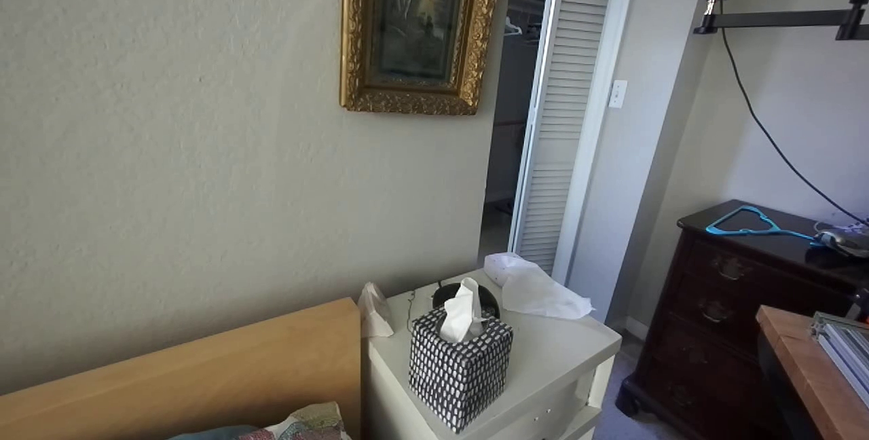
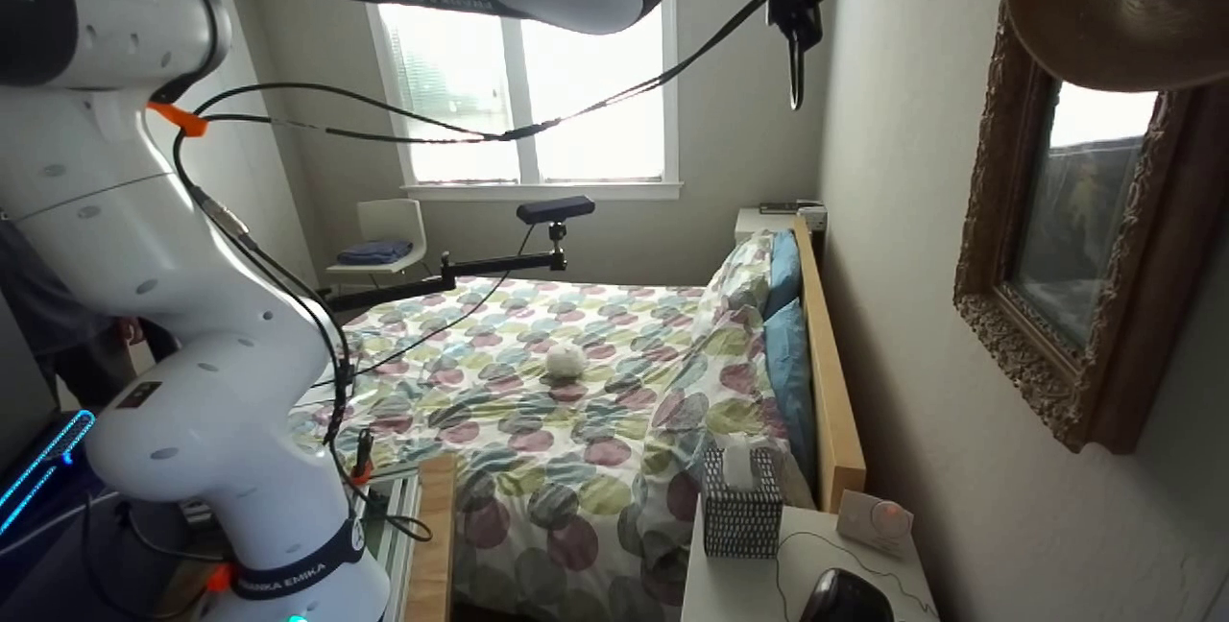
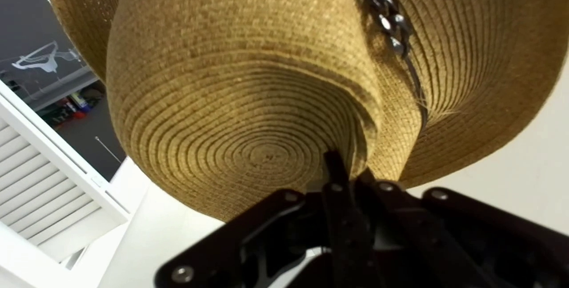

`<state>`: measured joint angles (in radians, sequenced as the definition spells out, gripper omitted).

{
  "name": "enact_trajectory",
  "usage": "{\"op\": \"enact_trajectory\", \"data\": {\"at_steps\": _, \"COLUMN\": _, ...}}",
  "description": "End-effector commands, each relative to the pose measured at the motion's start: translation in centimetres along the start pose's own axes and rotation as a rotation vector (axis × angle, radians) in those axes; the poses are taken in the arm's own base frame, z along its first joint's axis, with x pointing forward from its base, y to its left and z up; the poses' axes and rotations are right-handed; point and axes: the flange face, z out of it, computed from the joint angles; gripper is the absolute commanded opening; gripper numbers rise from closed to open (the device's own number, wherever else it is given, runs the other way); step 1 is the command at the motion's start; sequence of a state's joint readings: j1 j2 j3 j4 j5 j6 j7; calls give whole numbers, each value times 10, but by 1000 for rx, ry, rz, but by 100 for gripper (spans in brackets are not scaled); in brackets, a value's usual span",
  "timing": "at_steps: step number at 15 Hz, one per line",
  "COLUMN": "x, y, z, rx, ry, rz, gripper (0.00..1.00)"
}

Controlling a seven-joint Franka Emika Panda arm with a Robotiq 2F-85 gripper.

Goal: Put the hat on the picture frame.

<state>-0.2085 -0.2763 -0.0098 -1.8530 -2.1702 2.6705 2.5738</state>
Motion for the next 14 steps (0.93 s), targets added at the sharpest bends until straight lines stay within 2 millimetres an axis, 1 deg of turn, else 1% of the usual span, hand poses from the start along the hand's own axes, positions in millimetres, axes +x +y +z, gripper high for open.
{"op": "enact_trajectory", "data": {"at_steps": 1, "x": -6, "y": -5, "z": 5, "rx": 20, "ry": -11, "rz": 9, "gripper": 2}}
{"op": "enact_trajectory", "data": {"at_steps": 9, "x": -11, "y": -10, "z": 8, "rx": 35, "ry": -17, "rz": 2, "gripper": 2}}
{"op": "enact_trajectory", "data": {"at_steps": 11, "x": -8, "y": -15, "z": 12, "rx": 42, "ry": -13, "rz": 9, "gripper": 2}}
{"op": "enact_trajectory", "data": {"at_steps": 14, "x": -11, "y": -22, "z": 21, "rx": 51, "ry": -18, "rz": 7, "gripper": 2}}
